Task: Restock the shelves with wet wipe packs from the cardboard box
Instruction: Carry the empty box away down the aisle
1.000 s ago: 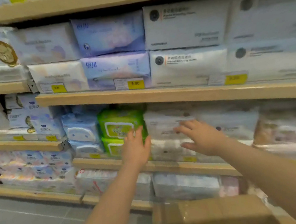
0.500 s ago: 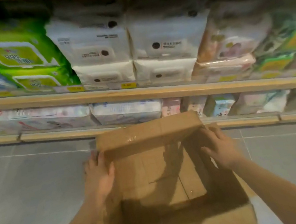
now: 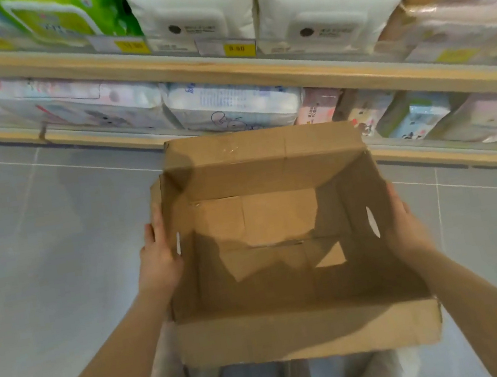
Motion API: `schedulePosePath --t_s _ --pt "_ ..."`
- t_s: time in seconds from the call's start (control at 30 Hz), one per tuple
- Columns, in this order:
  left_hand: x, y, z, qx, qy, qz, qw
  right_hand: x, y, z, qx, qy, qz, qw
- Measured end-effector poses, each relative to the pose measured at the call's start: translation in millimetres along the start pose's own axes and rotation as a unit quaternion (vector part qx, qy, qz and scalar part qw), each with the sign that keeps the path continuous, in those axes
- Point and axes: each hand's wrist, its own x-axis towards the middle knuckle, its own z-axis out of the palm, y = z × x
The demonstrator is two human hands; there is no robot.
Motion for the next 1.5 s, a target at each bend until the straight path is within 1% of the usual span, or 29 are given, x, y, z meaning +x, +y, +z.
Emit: schedulePosePath --t_s 0.1,0.17,0.27,0.4,0.5,0.6,0.7,0.8,0.97,1.07,1.2,1.33,1.5 --pt "-17 2 -63 0.021 -0.003 -0.033 0.999 -31 -33 -30 -0.019 -0.038 -0.021 0.999" --pt "-35 -6 -110 0.017 0.0 -0.037 0.999 -54 -64 -54 -0.031 -0.059 -0.036 0.997" --pt "-69 -26 -187 0.0 0.007 -0.062 0.998 -86 -126 -95 -0.032 -0.073 -0.104 0.991" --pt "-109 -59 -285 -0.007 0.024 -0.137 0.99 -127 -223 -142 -0.071 -0.112 -0.156 0.979" --pt "-134 -85 -353 -0.029 0.028 -0.189 0.981 -152 -306 -169 -0.094 -0.107 -0.192 0.971" --pt "-147 -110 -417 -0.064 0.034 -0.214 0.974 -179 -388 -189 -0.086 -0.113 -0.222 0.965" --pt "-158 -134 -475 -0.088 0.062 -0.245 0.964 -198 -459 -205 -0.072 -0.097 -0.261 0.958" --pt "-171 -154 -520 -0.13 0.093 -0.246 0.956 -217 -519 -216 -0.075 -0.101 -0.306 0.943" --pt "-182 -173 -568 -0.156 0.139 -0.285 0.935 -227 -601 -225 -0.035 -0.104 -0.353 0.929" --pt "-186 -175 -578 -0.159 0.162 -0.315 0.921 -218 -643 -226 -0.059 -0.103 -0.372 0.921" --pt "-194 -162 -580 -0.192 0.198 -0.361 0.891 -202 -694 -230 -0.068 -0.159 -0.372 0.912" --pt "-213 -141 -579 -0.227 0.248 -0.422 0.842 -195 -745 -237 -0.076 -0.21 -0.426 0.877" --pt "-235 -119 -606 -0.226 0.299 -0.459 0.805 -204 -807 -254 -0.104 -0.259 -0.488 0.827"
